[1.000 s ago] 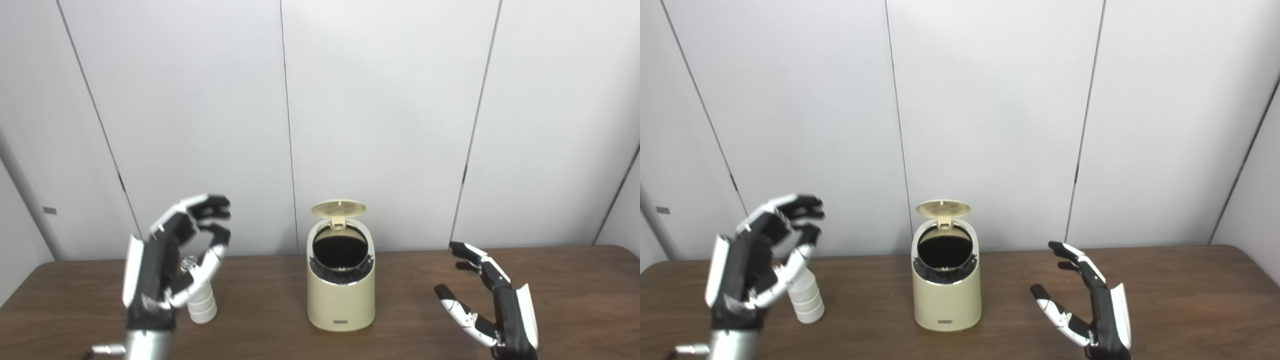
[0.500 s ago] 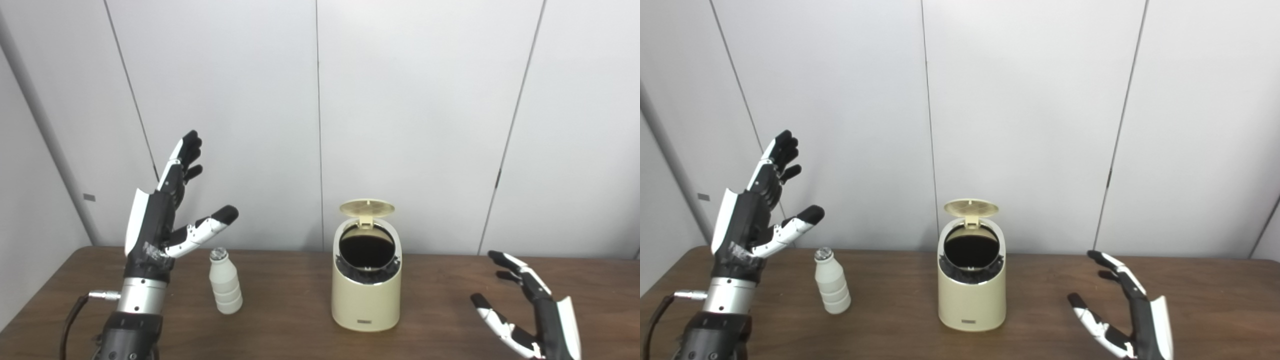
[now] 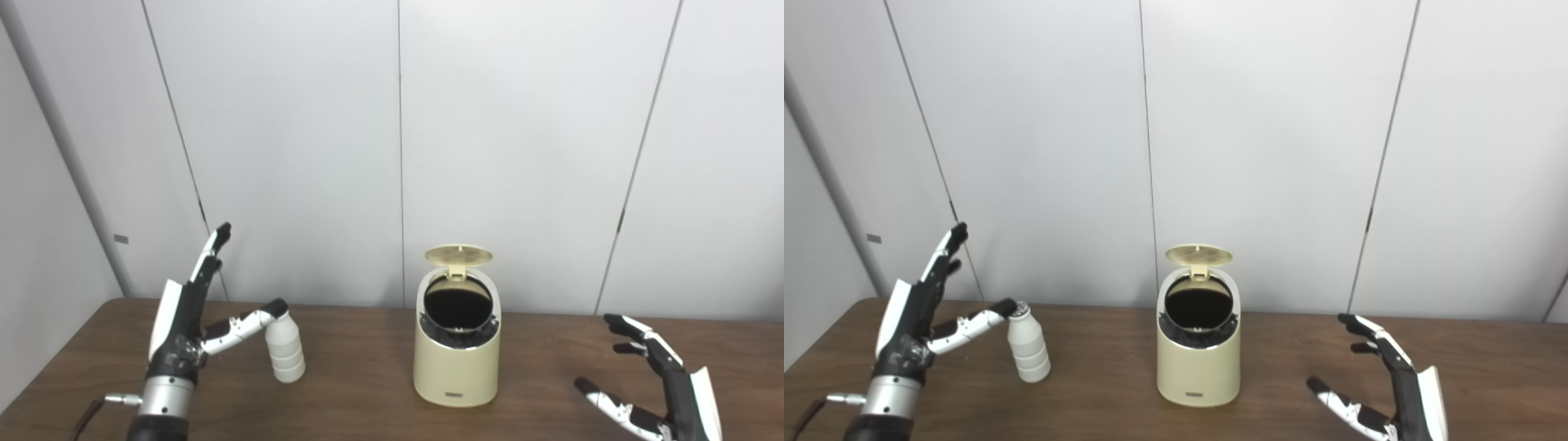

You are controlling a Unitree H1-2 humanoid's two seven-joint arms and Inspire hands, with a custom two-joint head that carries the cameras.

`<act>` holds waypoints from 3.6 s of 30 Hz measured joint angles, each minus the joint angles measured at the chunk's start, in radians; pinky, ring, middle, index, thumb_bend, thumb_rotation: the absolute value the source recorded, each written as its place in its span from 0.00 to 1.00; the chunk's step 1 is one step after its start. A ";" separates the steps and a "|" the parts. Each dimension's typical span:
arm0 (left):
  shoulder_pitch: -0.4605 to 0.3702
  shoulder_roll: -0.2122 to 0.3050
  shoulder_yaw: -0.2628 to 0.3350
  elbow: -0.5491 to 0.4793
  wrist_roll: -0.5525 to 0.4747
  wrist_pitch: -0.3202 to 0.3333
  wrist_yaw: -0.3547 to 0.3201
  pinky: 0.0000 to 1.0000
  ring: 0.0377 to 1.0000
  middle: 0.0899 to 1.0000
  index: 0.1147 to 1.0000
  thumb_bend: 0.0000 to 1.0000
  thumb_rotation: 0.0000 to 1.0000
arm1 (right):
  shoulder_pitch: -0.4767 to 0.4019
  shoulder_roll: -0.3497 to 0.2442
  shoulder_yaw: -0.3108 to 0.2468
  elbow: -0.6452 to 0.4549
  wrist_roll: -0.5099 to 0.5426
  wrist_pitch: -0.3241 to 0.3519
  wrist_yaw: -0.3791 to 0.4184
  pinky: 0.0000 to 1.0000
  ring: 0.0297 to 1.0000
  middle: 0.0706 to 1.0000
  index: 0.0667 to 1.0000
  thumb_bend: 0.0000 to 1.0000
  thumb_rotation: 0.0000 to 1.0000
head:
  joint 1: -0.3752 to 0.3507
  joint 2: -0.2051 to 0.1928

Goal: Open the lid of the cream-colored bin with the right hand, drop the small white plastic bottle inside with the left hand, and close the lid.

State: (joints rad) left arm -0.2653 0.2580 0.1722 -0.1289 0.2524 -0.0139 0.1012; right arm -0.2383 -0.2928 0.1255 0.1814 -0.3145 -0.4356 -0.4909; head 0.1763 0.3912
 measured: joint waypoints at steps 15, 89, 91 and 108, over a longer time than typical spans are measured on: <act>0.053 -0.109 -0.023 0.128 0.014 -0.116 0.110 0.77 0.93 0.99 1.00 1.00 0.45 | -0.001 0.002 -0.076 0.015 0.018 0.000 0.079 0.59 0.73 0.76 0.72 0.56 0.00 | 0.087 -0.018; -0.117 -0.112 -0.053 0.365 0.130 0.218 0.297 0.37 0.44 0.46 0.45 0.59 0.01 | 0.028 0.146 -0.191 -0.318 0.034 0.207 0.325 0.46 0.70 0.72 0.65 0.45 0.00 | 0.094 -0.049; -0.136 -0.109 -0.042 0.404 0.122 0.198 0.311 0.34 0.41 0.44 0.42 0.54 0.00 | 0.028 0.156 -0.191 -0.324 0.058 0.207 0.330 0.46 0.70 0.72 0.65 0.45 0.00 | 0.092 -0.051; -0.122 -0.091 -0.052 0.405 0.068 0.139 0.309 0.35 0.44 0.42 0.41 0.51 0.00 | 0.028 0.163 -0.192 -0.361 0.055 0.203 0.346 0.40 0.63 0.69 0.62 0.43 0.00 | 0.063 -0.038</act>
State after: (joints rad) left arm -0.3869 0.1670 0.1205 0.2758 0.3205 0.1255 0.4099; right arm -0.2104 -0.1300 -0.0663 -0.1800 -0.2598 -0.2323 -0.1454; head 0.2393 0.3528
